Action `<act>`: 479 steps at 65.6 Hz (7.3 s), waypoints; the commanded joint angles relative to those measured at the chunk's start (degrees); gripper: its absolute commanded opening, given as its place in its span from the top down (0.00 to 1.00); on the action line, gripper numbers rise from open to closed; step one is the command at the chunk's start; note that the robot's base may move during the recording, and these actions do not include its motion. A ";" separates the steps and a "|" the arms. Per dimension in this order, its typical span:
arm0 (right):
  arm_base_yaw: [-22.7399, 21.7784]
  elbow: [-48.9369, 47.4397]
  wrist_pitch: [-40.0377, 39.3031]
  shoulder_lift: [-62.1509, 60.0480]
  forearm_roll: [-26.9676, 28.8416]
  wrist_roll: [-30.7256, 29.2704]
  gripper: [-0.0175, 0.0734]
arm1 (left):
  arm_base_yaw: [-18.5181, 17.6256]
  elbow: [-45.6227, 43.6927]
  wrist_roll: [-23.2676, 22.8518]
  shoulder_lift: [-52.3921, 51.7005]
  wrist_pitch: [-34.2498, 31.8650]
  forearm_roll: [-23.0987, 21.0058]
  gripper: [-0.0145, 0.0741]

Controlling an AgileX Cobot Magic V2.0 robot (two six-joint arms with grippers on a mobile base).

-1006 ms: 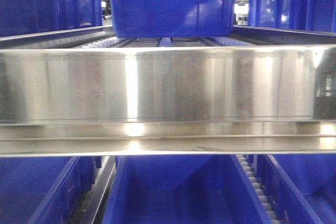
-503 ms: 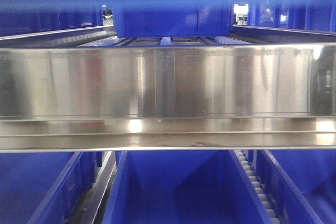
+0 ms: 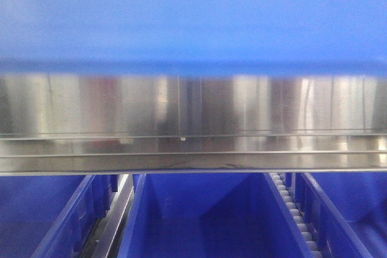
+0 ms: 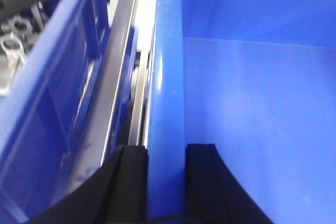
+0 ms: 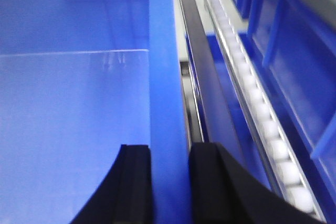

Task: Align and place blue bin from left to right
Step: 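Pull the held blue bin back toward the robot with both grippers, then hold the blue bin with both grippers while the base backs away, then hold the blue bin with both grippers while the base turns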

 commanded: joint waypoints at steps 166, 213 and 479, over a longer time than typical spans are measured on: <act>-5.01 -5.43 -12.70 2.18 5.73 -5.24 0.89 | 8.19 -4.00 9.26 0.56 -6.58 -9.50 0.96; -5.01 -5.43 -13.11 2.18 5.73 -5.24 0.89 | 8.19 -4.00 9.26 0.56 -6.58 -9.50 0.96; -5.01 -5.43 -13.11 2.18 5.73 -5.24 0.89 | 8.19 -4.00 9.26 0.56 -6.69 -9.52 0.96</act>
